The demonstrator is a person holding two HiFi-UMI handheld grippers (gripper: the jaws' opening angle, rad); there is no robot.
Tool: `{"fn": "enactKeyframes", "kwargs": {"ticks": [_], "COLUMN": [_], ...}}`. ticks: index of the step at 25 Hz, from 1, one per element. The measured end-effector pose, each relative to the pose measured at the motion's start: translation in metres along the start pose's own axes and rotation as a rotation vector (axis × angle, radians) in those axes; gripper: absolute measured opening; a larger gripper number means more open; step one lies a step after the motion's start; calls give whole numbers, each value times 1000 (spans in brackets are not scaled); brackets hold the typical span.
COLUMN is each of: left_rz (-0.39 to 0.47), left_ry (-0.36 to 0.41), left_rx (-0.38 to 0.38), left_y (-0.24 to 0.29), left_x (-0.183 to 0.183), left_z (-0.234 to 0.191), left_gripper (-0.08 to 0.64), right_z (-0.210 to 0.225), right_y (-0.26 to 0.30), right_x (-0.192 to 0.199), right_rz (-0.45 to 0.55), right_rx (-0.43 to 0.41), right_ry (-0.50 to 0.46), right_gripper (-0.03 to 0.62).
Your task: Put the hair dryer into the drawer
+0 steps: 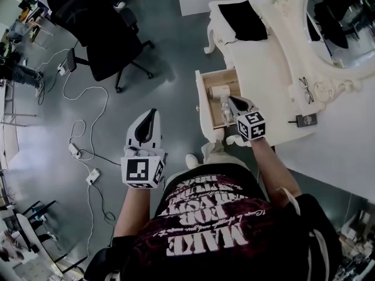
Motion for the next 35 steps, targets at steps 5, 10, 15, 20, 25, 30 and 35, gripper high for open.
{"fn": "enactKeyframes", "kwargs": {"ticks": [5,10,15,20,25,30,35], "left_rz": [23,43,37,54,69,61,61], "left_ry": [-9,-7,-1,5,5,-14,-12], "left_rx": [8,13,14,58,78,77,94], "left_y": [-7,-13,-25,-37,-46,-51,-47], "left_x": [-2,-5,-5,-9,-12,-5,-4], "left_z": [3,4,3,3,2,-3,-9], "left_gripper": [5,5,5,5,5,5,5], "right_z": [-17,-30,-45,-63,-81,-90,-93], "right_y": [-38,-70,-102,-126,-138,-133,-132], "right_x": [-37,-76,-109,-135,-151,-146,-149], "right_rz": [112,211,273,320,347,328,320], "right_rx": [-7,-8,-9,-16,-17,-18,-25], "right_ry": [-45,-57,-48,-38,-61,-64,-35], "right_gripper": [5,5,3,3,3,3,3]}}
Point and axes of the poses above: the fingertips, and each gripper's own axes: y forward along the fingers, z to its right, x out of its underside, the point moved 5 cm from there along -y, backward along the fingers, and after that the axes turned 13 degrees about x, right-handed, at the moved point
